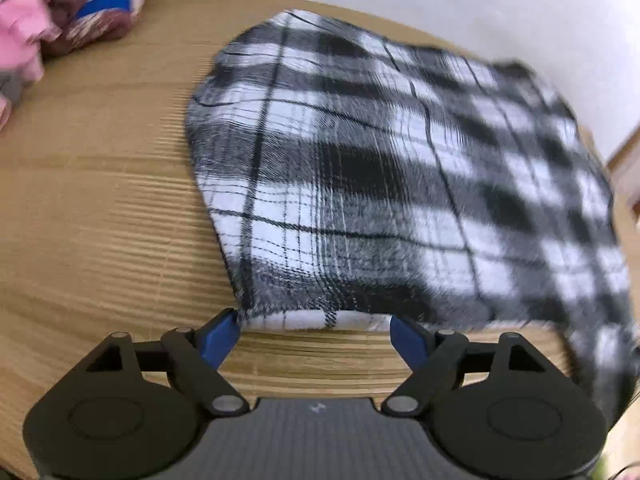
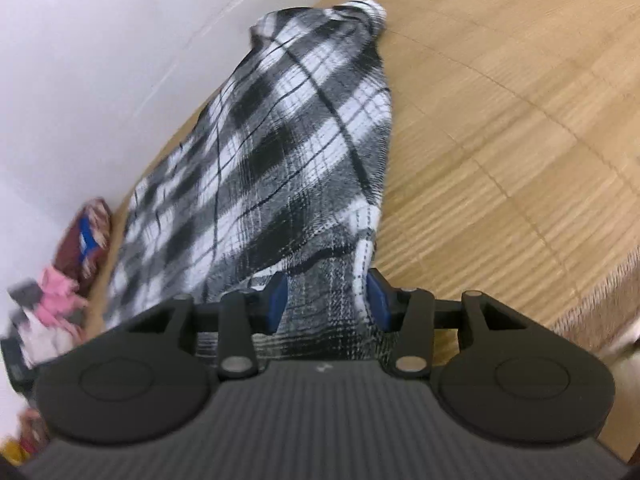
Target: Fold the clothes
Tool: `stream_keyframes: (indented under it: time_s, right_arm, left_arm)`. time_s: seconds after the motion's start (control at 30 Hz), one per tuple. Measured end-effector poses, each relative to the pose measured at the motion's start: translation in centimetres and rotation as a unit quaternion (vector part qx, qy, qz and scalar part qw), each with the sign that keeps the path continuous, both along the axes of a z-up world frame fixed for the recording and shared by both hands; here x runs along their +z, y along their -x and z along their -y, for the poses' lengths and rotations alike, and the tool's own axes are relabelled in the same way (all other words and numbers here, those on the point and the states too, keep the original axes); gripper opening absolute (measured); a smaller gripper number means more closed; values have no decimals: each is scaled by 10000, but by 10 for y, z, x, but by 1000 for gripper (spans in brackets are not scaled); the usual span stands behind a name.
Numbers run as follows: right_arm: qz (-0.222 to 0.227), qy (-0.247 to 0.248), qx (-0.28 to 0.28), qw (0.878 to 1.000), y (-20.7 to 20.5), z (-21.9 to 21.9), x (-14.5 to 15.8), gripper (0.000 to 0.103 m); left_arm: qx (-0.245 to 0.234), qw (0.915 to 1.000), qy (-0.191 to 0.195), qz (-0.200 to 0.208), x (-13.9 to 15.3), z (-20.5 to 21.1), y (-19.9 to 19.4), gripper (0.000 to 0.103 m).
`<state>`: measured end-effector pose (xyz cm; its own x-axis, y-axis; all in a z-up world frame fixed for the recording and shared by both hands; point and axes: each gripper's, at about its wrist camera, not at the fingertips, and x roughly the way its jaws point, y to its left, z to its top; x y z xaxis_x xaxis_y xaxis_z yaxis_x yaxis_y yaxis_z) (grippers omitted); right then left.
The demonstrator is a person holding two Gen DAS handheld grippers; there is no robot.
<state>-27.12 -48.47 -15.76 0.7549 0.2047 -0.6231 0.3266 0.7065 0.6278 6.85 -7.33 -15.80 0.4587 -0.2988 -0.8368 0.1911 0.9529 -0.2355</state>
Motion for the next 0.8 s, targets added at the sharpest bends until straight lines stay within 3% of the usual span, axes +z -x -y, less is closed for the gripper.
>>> stream_keyframes:
  time_s: [0.2,0.53,0.7,0.73,0.8]
  right_arm:
    - [-154,-107,78,9998,6,-5,2,45]
    - [50,-1452,-321,9889,5,-1,-19,46]
    - [59,-1438,-347,9890,15,-2,-17,45]
    - [108,-1346,-304,9904,12,-5,-17,45]
    - [216,-1084,-212,9936,3,-13,-15,44]
  left_arm:
    - [-281,9995,-108,-67,-4,8,7,84]
    - [232,9947,950,-304,-12,12,-12,87]
    - [584,9908,1186,-300,-14,12,-22,87]
    - [617,9909,1168,-276,-13,13,-25,83]
    - [645,9941,848,-209,-11,21,-30,50]
